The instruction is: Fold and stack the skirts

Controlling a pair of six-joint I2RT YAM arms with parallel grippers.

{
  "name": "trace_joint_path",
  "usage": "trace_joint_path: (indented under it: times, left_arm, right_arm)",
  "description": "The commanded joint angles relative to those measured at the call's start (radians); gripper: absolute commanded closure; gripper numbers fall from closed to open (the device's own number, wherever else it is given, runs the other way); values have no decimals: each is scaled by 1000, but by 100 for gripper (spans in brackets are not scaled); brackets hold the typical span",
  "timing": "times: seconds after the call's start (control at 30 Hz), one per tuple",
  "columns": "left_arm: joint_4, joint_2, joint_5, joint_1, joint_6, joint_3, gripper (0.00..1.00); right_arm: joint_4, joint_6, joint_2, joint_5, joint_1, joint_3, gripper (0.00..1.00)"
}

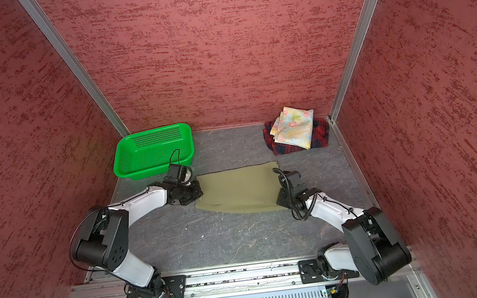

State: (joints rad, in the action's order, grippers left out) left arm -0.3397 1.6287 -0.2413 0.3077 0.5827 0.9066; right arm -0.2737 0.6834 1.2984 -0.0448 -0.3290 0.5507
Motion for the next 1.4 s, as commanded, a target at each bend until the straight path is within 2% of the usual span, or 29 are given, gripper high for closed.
trace_joint_path:
  times: [0.0,0.37,0.8,0.97,1.17,1.2,1.27,1.3,1.37]
  left_arm:
    - [-34,-27,12,-6,-15,42,100]
    - [-118,-109,17,-36,-44,116,100]
    - [-155,-210,7,-41,-49,80,100]
    - [-147,-233,21,-40,-49,6,100]
    - [-110,-174,41,-38,-34,-93,100]
    - [-110,-164,44,-39,-31,-99,100]
    - [-117,-142,44,-38,-24,-101,98]
    - [-120,-141,47,-37,-23,-99,89]
    - [-128,-153,50,-38,-23,-88,60]
  right_arm:
    - [-23,-26,-25,49,20,53,100]
    - [-182,-93,-98,81,52,186,100]
    - [-390,-116,-247,83,51,266,100]
    - [-423,-94,-311,54,51,194,100]
    - [-350,-18,-330,-30,51,33,100]
    - [-351,-8,-327,-31,51,20,98]
    - [-362,0,-324,-24,51,15,70]
    - [-372,2,-327,-10,51,25,59]
    - [-392,1,-339,22,51,59,35]
